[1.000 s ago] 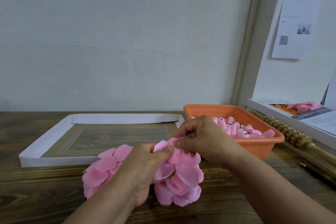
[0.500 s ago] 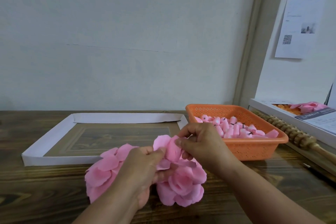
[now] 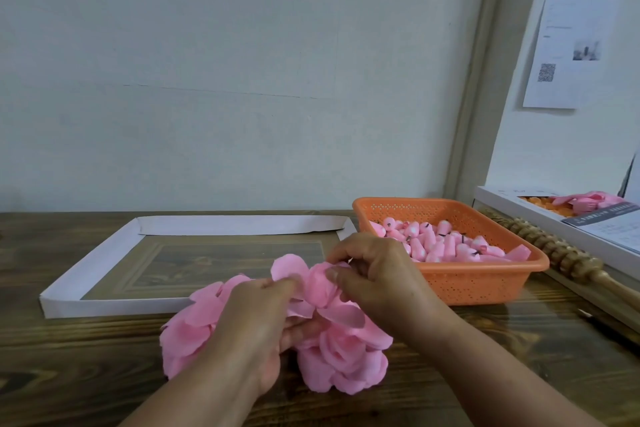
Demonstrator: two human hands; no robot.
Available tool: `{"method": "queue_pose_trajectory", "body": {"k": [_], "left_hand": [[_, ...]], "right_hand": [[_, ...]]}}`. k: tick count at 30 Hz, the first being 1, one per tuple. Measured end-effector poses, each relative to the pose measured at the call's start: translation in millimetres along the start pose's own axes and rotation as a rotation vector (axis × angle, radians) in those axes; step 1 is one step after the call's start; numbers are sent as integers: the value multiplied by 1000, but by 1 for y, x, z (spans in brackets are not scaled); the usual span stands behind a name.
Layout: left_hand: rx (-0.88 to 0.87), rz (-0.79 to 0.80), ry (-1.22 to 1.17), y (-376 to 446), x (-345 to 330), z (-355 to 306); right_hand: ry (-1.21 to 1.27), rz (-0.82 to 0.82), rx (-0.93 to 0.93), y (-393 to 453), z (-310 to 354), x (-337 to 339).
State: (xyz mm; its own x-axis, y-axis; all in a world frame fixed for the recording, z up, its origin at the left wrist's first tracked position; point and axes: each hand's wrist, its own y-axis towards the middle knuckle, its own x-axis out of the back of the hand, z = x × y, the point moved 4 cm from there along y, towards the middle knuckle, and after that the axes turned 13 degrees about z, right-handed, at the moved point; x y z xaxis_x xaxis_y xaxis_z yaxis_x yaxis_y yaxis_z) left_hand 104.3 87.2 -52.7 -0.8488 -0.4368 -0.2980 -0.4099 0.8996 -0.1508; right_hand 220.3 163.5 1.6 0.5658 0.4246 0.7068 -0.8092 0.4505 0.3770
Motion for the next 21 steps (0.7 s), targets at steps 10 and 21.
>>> {"method": "queue_pose_trajectory", "body": {"k": [10, 21], "left_hand": [[-27, 187, 352, 0, -9, 0], [-22, 291, 266, -7, -7, -11]], "right_hand": [[-211, 251, 56, 0, 10, -4], [53, 144, -114, -3, -6, 5]]}}
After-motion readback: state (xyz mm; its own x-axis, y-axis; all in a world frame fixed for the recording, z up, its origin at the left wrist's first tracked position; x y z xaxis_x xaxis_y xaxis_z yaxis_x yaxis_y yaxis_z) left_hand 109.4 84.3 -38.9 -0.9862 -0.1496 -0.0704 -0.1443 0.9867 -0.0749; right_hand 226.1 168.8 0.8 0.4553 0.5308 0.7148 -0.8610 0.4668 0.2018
